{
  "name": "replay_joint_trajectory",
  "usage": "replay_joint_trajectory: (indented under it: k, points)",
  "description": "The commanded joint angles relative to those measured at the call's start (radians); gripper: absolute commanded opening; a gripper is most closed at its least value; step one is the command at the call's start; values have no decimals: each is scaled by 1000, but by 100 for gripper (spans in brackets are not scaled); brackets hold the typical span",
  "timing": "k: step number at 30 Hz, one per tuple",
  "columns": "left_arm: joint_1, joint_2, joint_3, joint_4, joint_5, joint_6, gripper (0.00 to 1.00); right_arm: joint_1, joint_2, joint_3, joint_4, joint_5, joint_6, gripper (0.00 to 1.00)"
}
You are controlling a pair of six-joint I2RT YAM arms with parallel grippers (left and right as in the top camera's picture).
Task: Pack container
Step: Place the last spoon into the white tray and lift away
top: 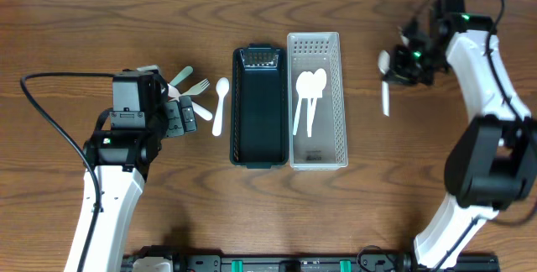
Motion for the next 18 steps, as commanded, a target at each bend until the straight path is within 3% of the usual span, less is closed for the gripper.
replay_joint_trajectory:
  k: [1, 5, 10, 11, 13, 15, 16, 18]
  points:
    - [4, 2, 19, -20, -4, -14, 98, 101, -92, 24, 5, -12, 125, 1]
    - [4, 2, 19, -55, 50, -20, 98, 227, -87, 13, 21, 151, 198, 1]
    - [4, 2, 19, -98, 154, -19, 98, 315, -37, -29, 85, 171, 212, 2]
    - [4, 2, 19, -100, 156, -19, 98, 328, -24, -35, 101, 171, 213, 7]
    - [4, 2, 19, -96, 156, -20, 98, 343, -4, -37, 126, 171, 213, 31]
    - [4, 2, 19, -87, 156, -22, 100, 345, -2, -36, 168, 170, 193, 32]
    - [4, 2, 19, -81, 148, -54, 91, 341, -10, -32, 186, 170, 169, 34]
    - [4, 2, 19, -73, 108, -172, 84, 317, -33, -14, 214, 170, 134, 46]
